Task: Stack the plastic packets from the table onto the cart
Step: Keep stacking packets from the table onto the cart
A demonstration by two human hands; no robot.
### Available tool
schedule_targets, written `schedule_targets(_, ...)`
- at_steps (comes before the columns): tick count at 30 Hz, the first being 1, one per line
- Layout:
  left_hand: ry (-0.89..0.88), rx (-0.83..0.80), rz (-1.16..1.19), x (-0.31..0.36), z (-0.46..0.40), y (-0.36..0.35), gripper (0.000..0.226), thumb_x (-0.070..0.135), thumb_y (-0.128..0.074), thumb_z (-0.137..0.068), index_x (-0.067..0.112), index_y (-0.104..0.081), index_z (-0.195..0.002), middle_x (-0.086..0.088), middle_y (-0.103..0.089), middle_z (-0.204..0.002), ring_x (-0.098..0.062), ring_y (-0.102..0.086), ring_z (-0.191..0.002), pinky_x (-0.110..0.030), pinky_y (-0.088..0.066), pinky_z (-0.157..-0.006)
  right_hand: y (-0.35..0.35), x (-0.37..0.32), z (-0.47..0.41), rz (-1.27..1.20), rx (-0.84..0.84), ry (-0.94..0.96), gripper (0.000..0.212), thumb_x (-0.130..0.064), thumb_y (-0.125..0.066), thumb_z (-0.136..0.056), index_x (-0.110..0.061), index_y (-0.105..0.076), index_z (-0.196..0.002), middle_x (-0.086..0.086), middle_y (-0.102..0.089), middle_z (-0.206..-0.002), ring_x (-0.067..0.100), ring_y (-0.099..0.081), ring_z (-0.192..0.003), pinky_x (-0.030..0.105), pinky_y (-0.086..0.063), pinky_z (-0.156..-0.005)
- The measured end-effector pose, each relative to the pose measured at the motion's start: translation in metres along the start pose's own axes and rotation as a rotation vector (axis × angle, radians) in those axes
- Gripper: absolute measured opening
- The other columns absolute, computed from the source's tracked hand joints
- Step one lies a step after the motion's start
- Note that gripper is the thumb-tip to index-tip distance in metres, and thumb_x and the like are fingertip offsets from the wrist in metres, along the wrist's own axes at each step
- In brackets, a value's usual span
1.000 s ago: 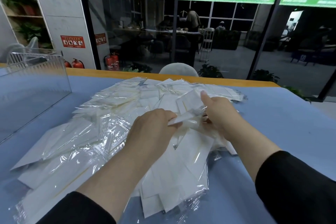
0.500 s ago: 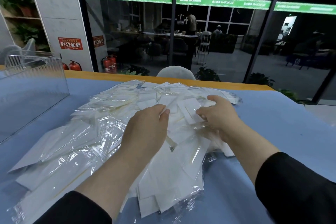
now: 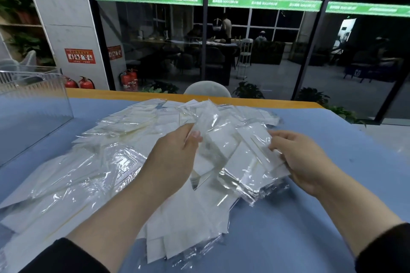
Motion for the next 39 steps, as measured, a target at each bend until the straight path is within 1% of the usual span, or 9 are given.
schedule_targets(4,0.061,-0.009,0.001,0.017,-0.002,-0.001,0.031,0.035,-0.038,-0.109,0.024,-0.064,-0.095,0.002,-0.07,-0.092,-0.021,-0.064,-0.087,-0.03,-0.046,-0.074,-0.007,-0.007,0.004,-0.086,-0.039,0.101,0.038,0.004,-0.049,-0.092,-0.019,-0.079,-0.087,0.012,-0.075,-0.089,0.029,-0.065,-0.068,0.044,-0.059,-0.059)
schedule_targets(7,0.172,0.103,0.268,0.033,-0.007,-0.001,0.029,0.026,-0.039,-0.108,0.024,-0.068,-0.1,0.006,-0.075,-0.092,-0.017,-0.071,-0.087,-0.037,-0.056,-0.084,0.003,-0.015,0.005,-0.226,0.033,0.174,0.043,0.005,-0.048,-0.093,-0.024,-0.079,-0.085,0.008,-0.074,-0.089,0.028,-0.066,-0.076,0.054,-0.059,-0.07)
schedule_targets(12,0.347,0.128,0.7,0.038,-0.008,-0.035,0.021,0.03,-0.051,-0.101,0.021,-0.07,-0.096,-0.01,-0.073,-0.088,-0.03,-0.071,-0.081,-0.04,-0.054,-0.082,0.012,-0.023,0.009,-0.343,0.022,0.213,0.039,0.004,-0.048,-0.095,-0.022,-0.077,-0.101,0.005,-0.077,-0.1,0.021,-0.068,-0.08,0.038,-0.057,-0.057)
schedule_targets(15,0.431,0.153,0.872,0.043,0.0,-0.051,0.039,0.044,-0.047,-0.106,0.015,-0.067,-0.089,0.0,-0.052,-0.05,-0.015,-0.052,-0.044,-0.025,-0.044,-0.056,0.009,-0.021,0.008,-0.258,0.017,0.244,0.038,0.002,-0.05,-0.095,-0.023,-0.075,-0.107,0.004,-0.077,-0.1,0.019,-0.068,-0.078,0.036,-0.054,-0.061)
schedule_targets(18,0.462,0.12,0.986,0.045,0.005,-0.058,0.05,0.051,-0.042,-0.105,0.009,-0.066,-0.09,-0.001,-0.056,-0.049,-0.015,-0.053,-0.039,-0.02,-0.042,-0.041,0.003,-0.012,0.004,-0.166,0.054,0.237,0.035,-0.001,-0.054,-0.093,-0.025,-0.076,-0.105,0.006,-0.076,-0.098,0.018,-0.064,-0.076,0.035,-0.051,-0.063)
schedule_targets(21,0.48,0.066,0.991,0.037,0.006,-0.06,0.052,0.06,-0.042,-0.102,0.015,-0.065,-0.09,0.007,-0.06,-0.051,-0.015,-0.059,-0.046,-0.028,-0.05,-0.058,-0.002,-0.002,0.001,-0.038,0.094,0.218,0.034,-0.01,-0.057,-0.089,-0.031,-0.074,-0.109,0.008,-0.074,-0.097,0.02,-0.061,-0.076,0.041,-0.051,-0.065)
schedule_targets(25,0.502,-0.088,1.088,0.034,0.003,-0.066,0.078,0.084,-0.048,-0.083,0.023,-0.068,-0.127,-0.008,-0.075,-0.117,-0.034,-0.072,-0.108,-0.055,-0.049,-0.103,-0.005,0.001,0.001,-0.04,0.106,0.196,0.036,-0.014,-0.06,-0.086,-0.03,-0.07,-0.116,0.009,-0.072,-0.104,0.021,-0.061,-0.076,0.042,-0.053,-0.067)
schedule_targets(31,0.363,-0.043,0.918,0.032,0.005,-0.067,0.021,0.019,-0.065,-0.099,0.018,-0.07,-0.119,-0.008,-0.078,-0.106,-0.029,-0.076,-0.095,-0.046,-0.063,-0.081,-0.018,-0.01,0.014,0.036,-0.036,0.24,0.025,-0.011,-0.057,-0.097,-0.029,-0.074,-0.097,-0.008,-0.072,-0.082,0.008,-0.06,-0.058,0.026,-0.049,-0.052)
schedule_targets(39,0.316,0.012,0.93,0.033,0.003,-0.065,0.033,0.037,-0.075,-0.091,0.017,-0.071,-0.117,-0.013,-0.077,-0.105,-0.036,-0.075,-0.094,-0.061,-0.058,-0.087,-0.035,-0.017,0.03,0.001,-0.254,0.284,0.018,-0.02,-0.073,-0.092,-0.027,-0.066,-0.108,-0.007,-0.072,-0.076,0.008,-0.06,-0.054,0.023,-0.045,-0.05)
Point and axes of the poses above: each hand's wrist, its own z-axis away from the middle knuckle, its own y-axis out of the back of the hand, x = y × z, the point moved 4 cm from there along -z, towards the middle knuckle
